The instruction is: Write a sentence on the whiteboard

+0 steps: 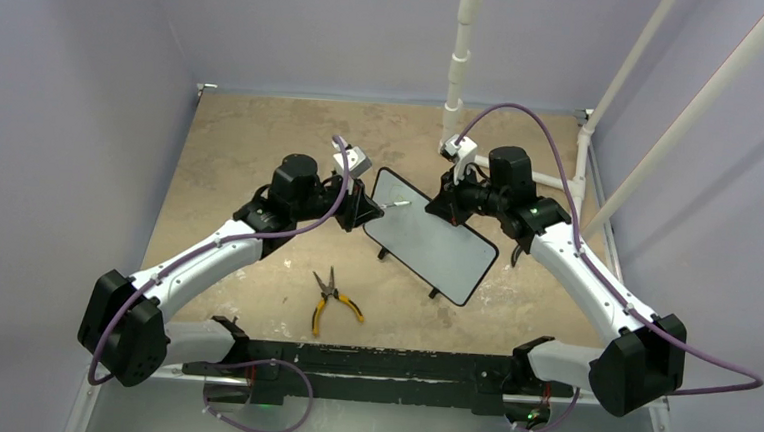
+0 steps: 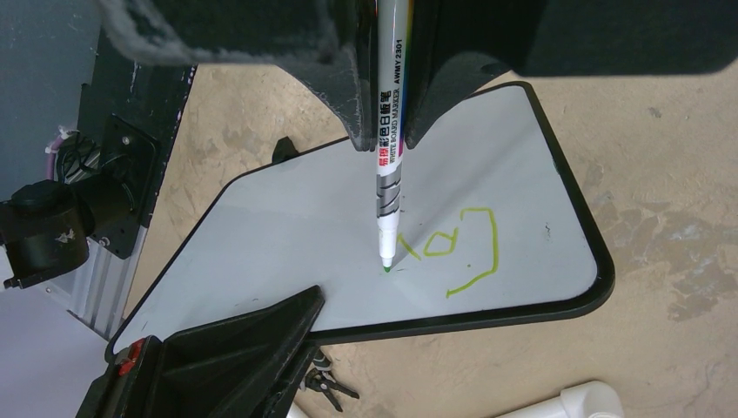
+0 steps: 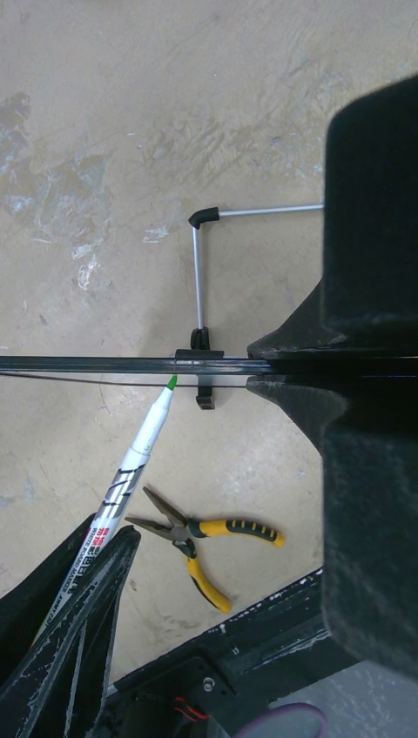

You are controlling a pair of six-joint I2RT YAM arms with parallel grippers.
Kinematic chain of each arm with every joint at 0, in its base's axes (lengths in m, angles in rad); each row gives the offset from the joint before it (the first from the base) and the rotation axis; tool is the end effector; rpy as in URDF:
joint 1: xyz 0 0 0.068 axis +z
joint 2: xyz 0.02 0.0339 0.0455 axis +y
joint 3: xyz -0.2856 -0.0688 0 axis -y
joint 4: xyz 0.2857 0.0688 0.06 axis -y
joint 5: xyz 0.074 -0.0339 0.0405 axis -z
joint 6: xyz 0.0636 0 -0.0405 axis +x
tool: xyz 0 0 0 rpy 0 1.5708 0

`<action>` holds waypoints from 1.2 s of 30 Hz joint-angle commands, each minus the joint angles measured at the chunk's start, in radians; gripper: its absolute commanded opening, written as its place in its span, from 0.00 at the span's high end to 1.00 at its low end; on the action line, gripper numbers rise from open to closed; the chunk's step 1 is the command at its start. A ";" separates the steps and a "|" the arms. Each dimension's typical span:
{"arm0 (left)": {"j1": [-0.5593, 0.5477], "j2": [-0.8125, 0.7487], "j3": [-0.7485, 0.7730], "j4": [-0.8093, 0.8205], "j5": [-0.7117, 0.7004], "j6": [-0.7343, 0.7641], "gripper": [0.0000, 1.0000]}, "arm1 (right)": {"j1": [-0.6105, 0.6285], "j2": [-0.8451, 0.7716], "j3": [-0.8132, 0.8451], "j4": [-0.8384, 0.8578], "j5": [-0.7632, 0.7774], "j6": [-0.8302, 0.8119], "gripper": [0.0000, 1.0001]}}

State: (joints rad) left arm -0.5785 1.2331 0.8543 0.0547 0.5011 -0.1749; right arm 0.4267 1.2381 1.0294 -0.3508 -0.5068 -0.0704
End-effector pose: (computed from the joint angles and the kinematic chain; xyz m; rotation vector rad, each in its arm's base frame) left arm 0.2647 -0.2093 0.2917 0.7398 1.8322 -0.9764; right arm 0.2863 0.1641 0.3142 -0.8162 1.9803 0.7484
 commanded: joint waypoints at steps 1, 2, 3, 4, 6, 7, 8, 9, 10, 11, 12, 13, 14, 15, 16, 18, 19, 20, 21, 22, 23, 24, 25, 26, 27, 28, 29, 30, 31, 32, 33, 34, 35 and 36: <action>-0.001 -0.015 -0.007 0.044 -0.018 -0.011 1.00 | 0.020 0.011 0.001 -0.001 0.003 -0.003 1.00; 0.000 -0.016 -0.010 0.037 -0.019 -0.009 1.00 | 0.020 0.009 0.001 -0.002 0.004 -0.003 1.00; 0.000 -0.017 -0.013 0.031 -0.023 -0.008 1.00 | 0.020 0.009 0.000 -0.002 0.005 -0.002 1.00; -0.001 -0.019 -0.015 0.029 -0.024 -0.008 1.00 | 0.019 0.009 0.000 -0.001 0.005 -0.002 1.00; -0.002 -0.019 -0.022 0.024 -0.022 -0.009 1.00 | 0.019 0.010 0.000 0.000 0.005 -0.002 1.00; -0.004 -0.016 -0.023 0.022 -0.020 -0.009 1.00 | 0.020 0.011 0.000 0.000 0.005 -0.002 1.00; -0.006 -0.014 -0.024 0.018 -0.017 -0.008 1.00 | 0.020 0.012 0.000 -0.001 0.005 -0.003 1.00; -0.011 -0.012 -0.024 0.016 -0.018 -0.008 1.00 | 0.020 0.013 0.000 -0.001 0.006 -0.002 1.00; -0.014 -0.011 -0.025 0.016 -0.019 -0.008 1.00 | 0.019 0.014 0.000 -0.001 0.007 -0.003 1.00; -0.016 -0.009 -0.026 0.015 -0.018 -0.007 1.00 | 0.020 0.013 0.000 -0.002 0.007 -0.003 1.00; -0.018 -0.007 -0.024 0.013 -0.019 -0.005 1.00 | 0.020 0.014 0.000 -0.001 0.008 -0.003 1.00; -0.019 -0.006 -0.024 0.011 -0.022 -0.005 1.00 | 0.020 0.014 0.000 -0.002 0.008 -0.002 1.00; -0.020 -0.006 -0.024 0.011 -0.021 -0.005 1.00 | 0.021 0.014 0.000 -0.001 0.008 -0.003 1.00; -0.021 -0.006 -0.024 0.011 -0.022 -0.005 1.00 | 0.021 0.015 0.000 -0.001 0.008 -0.003 1.00; -0.020 -0.006 -0.024 0.013 -0.024 -0.005 1.00 | 0.020 0.015 0.000 -0.001 0.008 -0.003 1.00; -0.021 -0.003 -0.023 0.016 -0.021 -0.007 1.00 | 0.021 0.015 0.000 -0.002 0.008 -0.003 1.00; -0.022 0.000 -0.020 0.017 -0.021 -0.007 1.00 | 0.021 0.015 0.000 -0.001 0.008 -0.003 1.00; -0.022 0.002 -0.018 0.017 -0.020 -0.006 1.00 | 0.021 0.015 0.000 -0.002 0.008 -0.003 1.00; -0.022 0.004 -0.018 0.016 -0.019 -0.008 1.00 | 0.021 0.015 0.000 -0.001 0.008 -0.003 1.00; -0.024 0.006 -0.018 0.016 -0.019 -0.008 1.00 | 0.021 0.014 0.000 -0.001 0.009 -0.003 1.00; -0.025 0.005 -0.018 0.016 -0.019 -0.007 1.00 | 0.021 0.014 0.000 -0.001 0.010 -0.003 1.00; -0.026 0.005 -0.017 0.015 -0.019 -0.006 1.00 | 0.021 0.013 0.001 -0.002 0.010 -0.003 1.00; -0.027 0.005 -0.018 0.014 -0.020 -0.006 1.00 | 0.021 0.014 0.000 -0.002 0.010 -0.003 1.00; -0.027 0.006 -0.018 0.014 -0.019 -0.006 1.00 | 0.021 0.014 0.000 -0.002 0.010 -0.003 1.00; -0.027 0.005 -0.016 0.014 -0.017 -0.006 1.00 | 0.021 0.015 0.000 -0.001 0.011 -0.002 1.00; -0.027 0.004 -0.016 0.016 -0.017 -0.006 1.00 | 0.021 0.015 0.000 -0.001 0.010 -0.002 1.00; -0.027 0.004 -0.017 0.016 -0.016 -0.007 1.00 | 0.020 0.015 0.000 -0.001 0.011 -0.002 1.00; -0.027 0.002 -0.017 0.017 -0.016 -0.006 1.00 | 0.021 0.015 0.000 -0.001 0.011 -0.002 1.00; -0.027 0.000 -0.017 0.020 -0.014 -0.008 1.00 | 0.021 0.015 0.000 -0.002 0.011 -0.002 1.00; -0.027 -0.001 -0.017 0.021 -0.009 -0.009 1.00 | 0.021 0.014 0.000 -0.002 0.011 -0.002 1.00; -0.027 -0.001 -0.017 0.023 -0.007 -0.009 1.00 | 0.021 0.014 -0.001 -0.001 0.011 -0.002 1.00; -0.027 -0.003 -0.016 0.023 -0.005 -0.009 1.00 | 0.020 0.015 -0.002 -0.002 0.011 -0.002 1.00; -0.027 -0.003 -0.017 0.023 -0.001 -0.010 1.00 | 0.022 0.015 -0.002 -0.002 0.013 -0.002 1.00; -0.027 -0.004 -0.018 0.023 0.002 -0.009 1.00 | 0.021 0.015 -0.002 -0.002 0.013 -0.002 1.00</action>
State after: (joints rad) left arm -0.5987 1.2327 0.8326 0.0410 0.4904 -0.1749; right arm 0.4320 1.2392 1.0294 -0.3447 -0.5030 -0.0704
